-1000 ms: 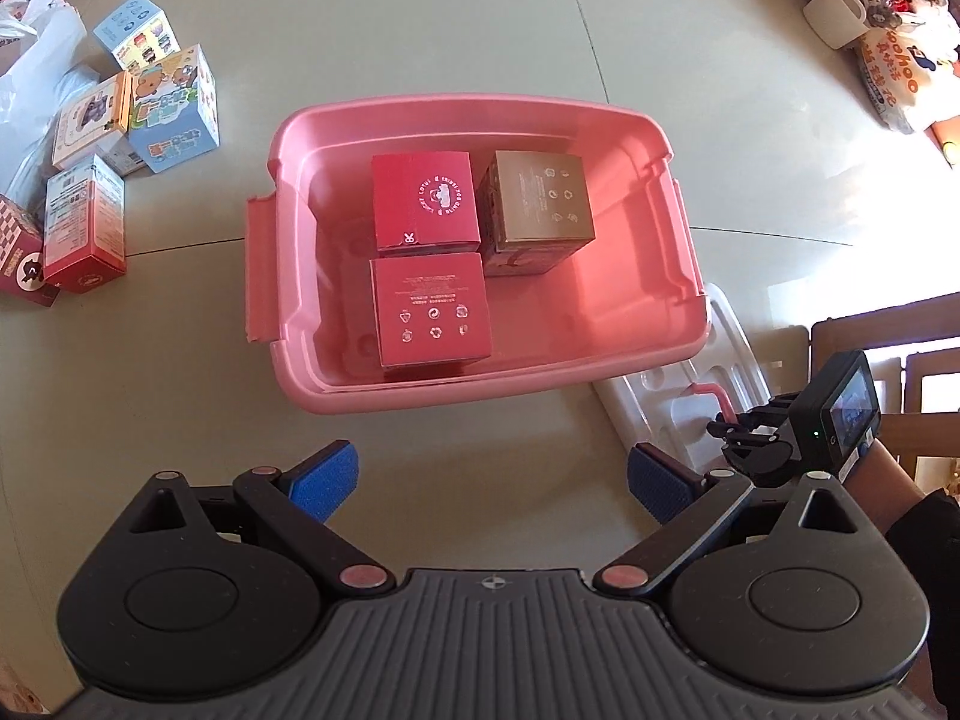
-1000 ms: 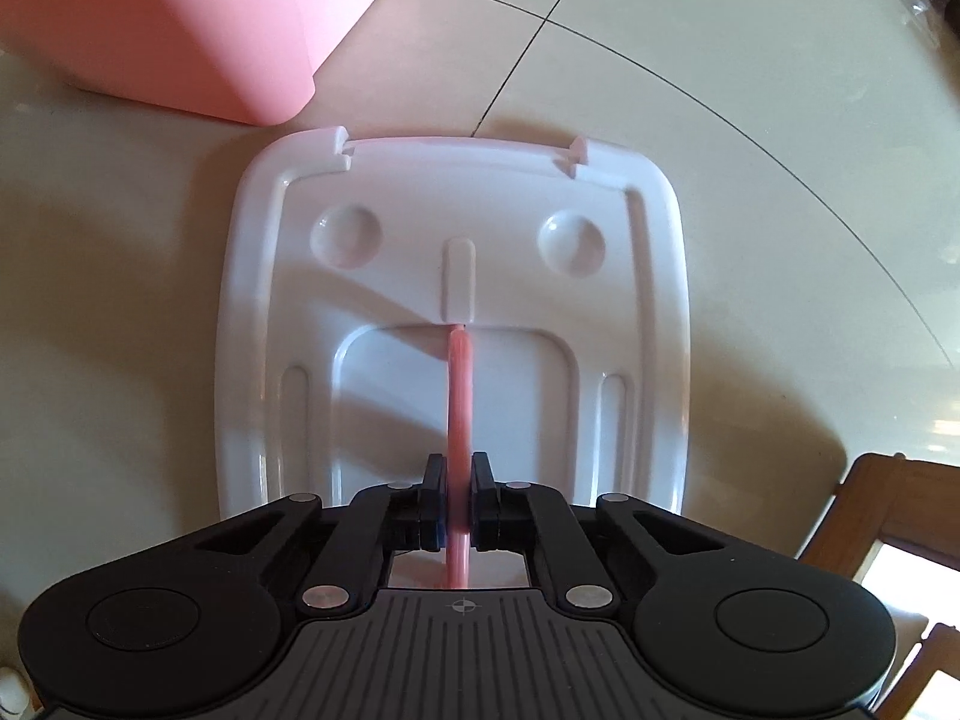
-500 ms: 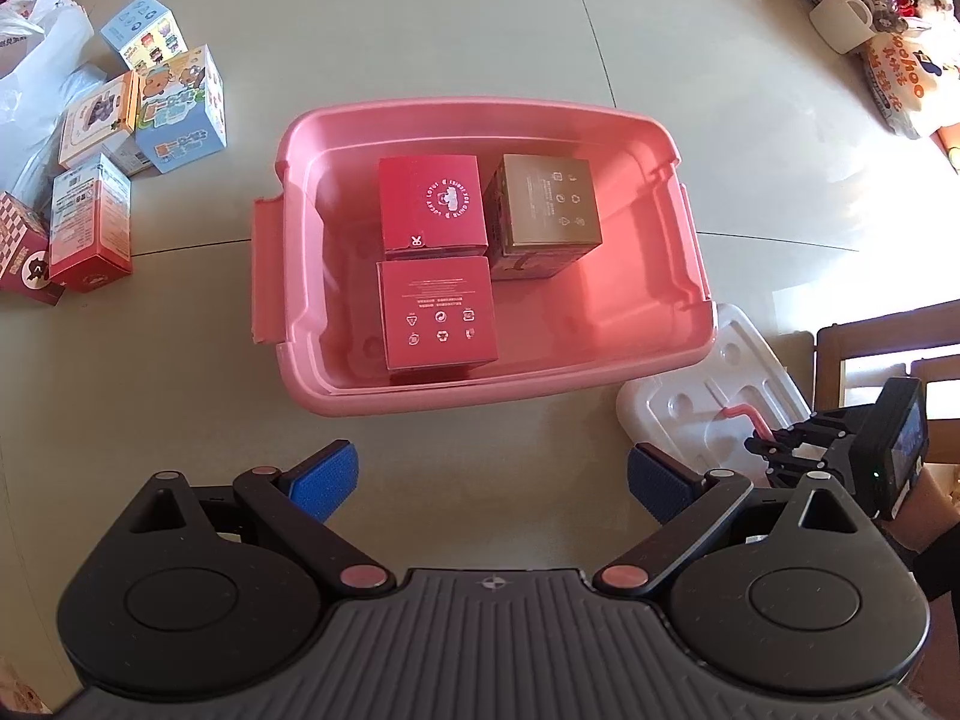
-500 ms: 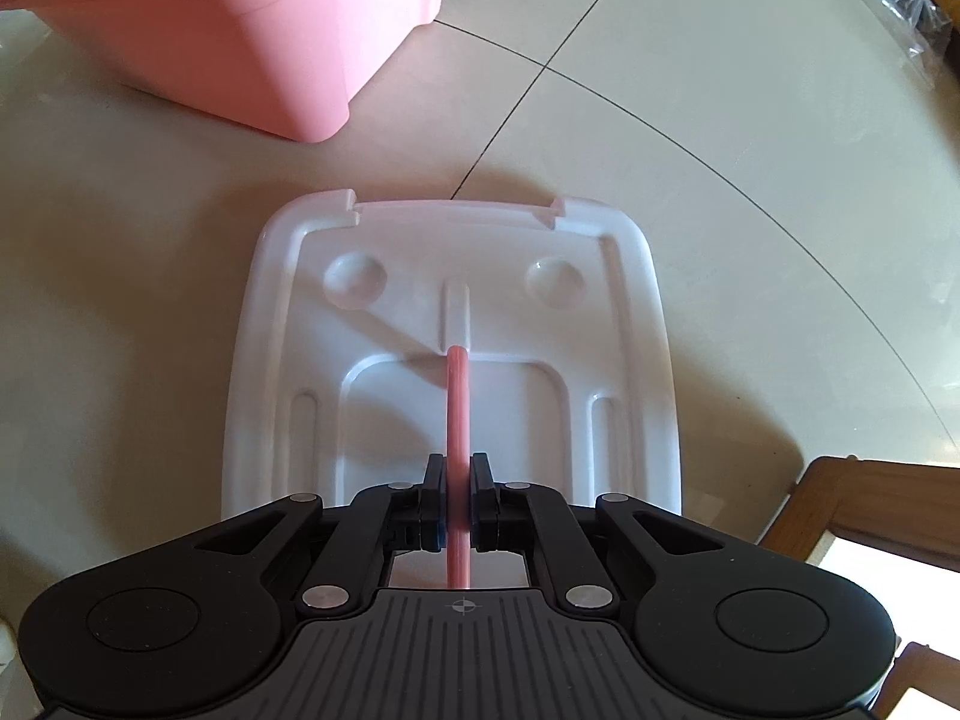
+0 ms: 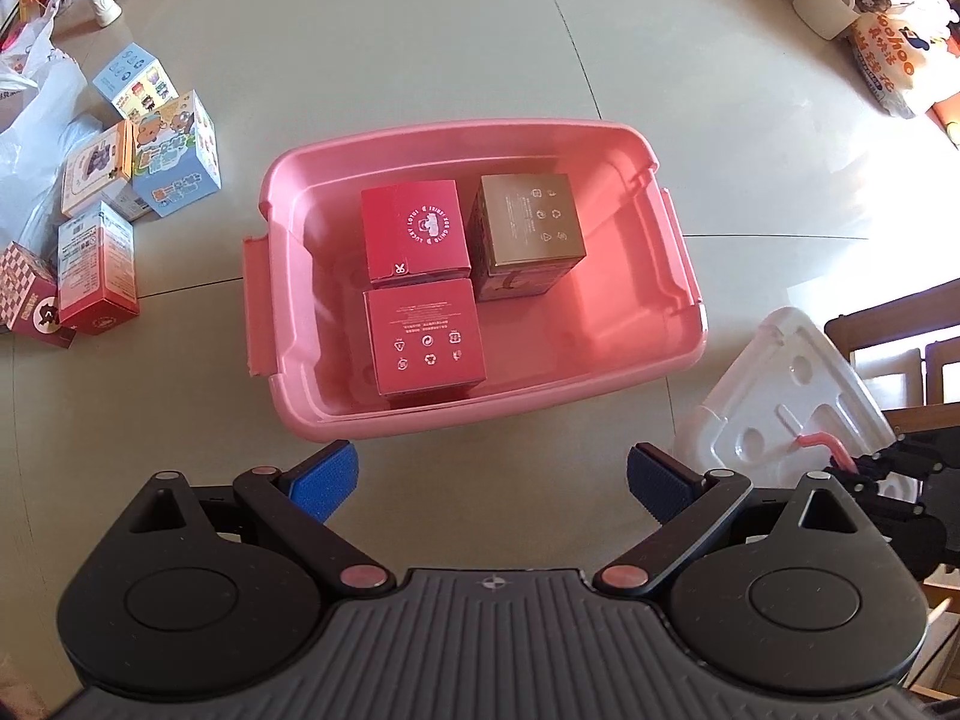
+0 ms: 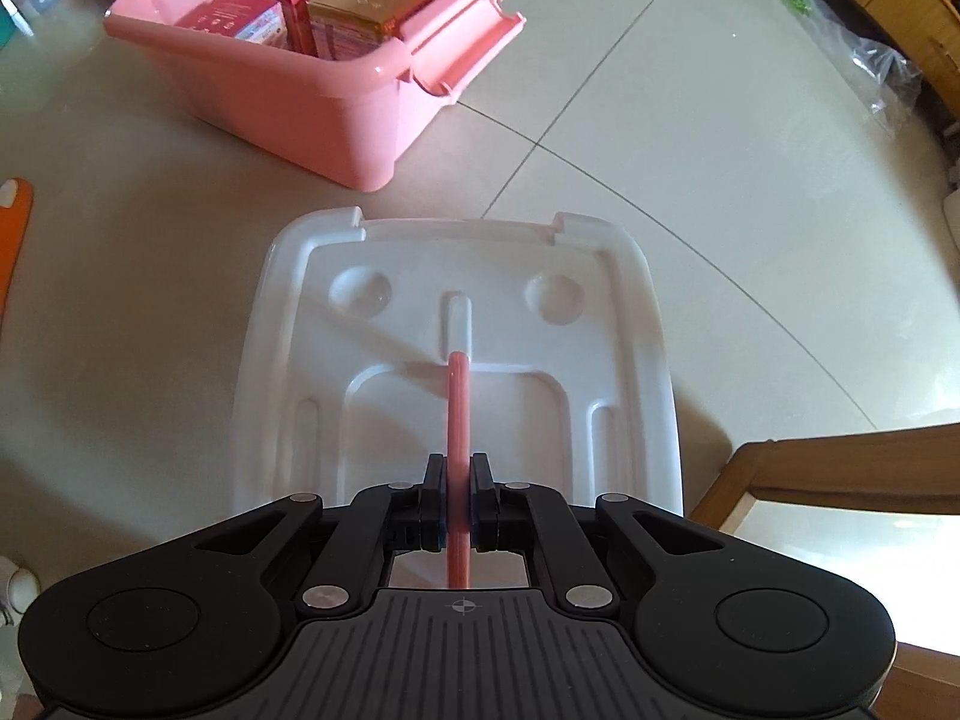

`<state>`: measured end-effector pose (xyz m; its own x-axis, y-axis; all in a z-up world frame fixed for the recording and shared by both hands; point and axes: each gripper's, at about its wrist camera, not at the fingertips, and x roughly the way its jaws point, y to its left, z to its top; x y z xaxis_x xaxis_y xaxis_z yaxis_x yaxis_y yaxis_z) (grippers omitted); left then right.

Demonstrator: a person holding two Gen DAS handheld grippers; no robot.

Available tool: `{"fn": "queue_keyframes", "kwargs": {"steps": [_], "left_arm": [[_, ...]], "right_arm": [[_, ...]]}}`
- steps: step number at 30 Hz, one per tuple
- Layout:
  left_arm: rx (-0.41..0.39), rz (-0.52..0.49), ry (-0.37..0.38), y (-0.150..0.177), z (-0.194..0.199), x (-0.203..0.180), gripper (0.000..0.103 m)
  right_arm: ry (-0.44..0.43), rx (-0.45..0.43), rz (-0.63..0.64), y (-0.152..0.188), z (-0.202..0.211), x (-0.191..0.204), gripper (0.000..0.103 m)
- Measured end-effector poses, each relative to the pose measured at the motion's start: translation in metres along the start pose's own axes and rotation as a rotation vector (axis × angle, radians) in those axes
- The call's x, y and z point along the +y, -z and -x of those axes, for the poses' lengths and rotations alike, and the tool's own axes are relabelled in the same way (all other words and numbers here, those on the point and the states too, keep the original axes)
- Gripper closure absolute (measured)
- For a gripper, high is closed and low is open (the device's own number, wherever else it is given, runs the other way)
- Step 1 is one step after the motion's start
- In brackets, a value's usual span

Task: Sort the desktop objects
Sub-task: 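Lift the white lid by its handle with the right gripper, then carry the white lid with the right gripper over the pink bin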

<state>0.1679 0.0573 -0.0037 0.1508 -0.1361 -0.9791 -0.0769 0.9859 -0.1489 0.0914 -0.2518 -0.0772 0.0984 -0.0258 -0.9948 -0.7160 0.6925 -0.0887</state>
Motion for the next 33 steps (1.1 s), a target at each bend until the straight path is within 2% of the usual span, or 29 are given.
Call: {"fn": "queue_keyframes", "kwargs": {"steps": [10, 14, 18, 24, 33], "left_arm": [[-0.019, 0.057, 0.000, 0.000, 0.010, 0.022, 0.004], [-0.017, 0.077, 0.002, 0.000, 0.012, 0.031, 0.004], [-0.023, 0.095, 0.005, 0.001, 0.015, 0.040, 0.004], [-0.028, 0.115, -0.004, 0.002, 0.018, 0.054, 0.004], [-0.024, 0.140, -0.034, 0.003, 0.016, 0.078, 0.004]], "right_arm": [[0.026, -0.129, 0.142, -0.010, 0.087, 0.016, 0.098], [0.021, -0.162, 0.184, -0.038, 0.114, 0.015, 0.098], [0.011, -0.195, 0.212, -0.089, 0.120, 0.005, 0.098], [-0.018, -0.230, 0.273, -0.125, 0.119, 0.017, 0.098], [-0.080, -0.241, 0.433, -0.212, 0.073, 0.052, 0.098]]}}
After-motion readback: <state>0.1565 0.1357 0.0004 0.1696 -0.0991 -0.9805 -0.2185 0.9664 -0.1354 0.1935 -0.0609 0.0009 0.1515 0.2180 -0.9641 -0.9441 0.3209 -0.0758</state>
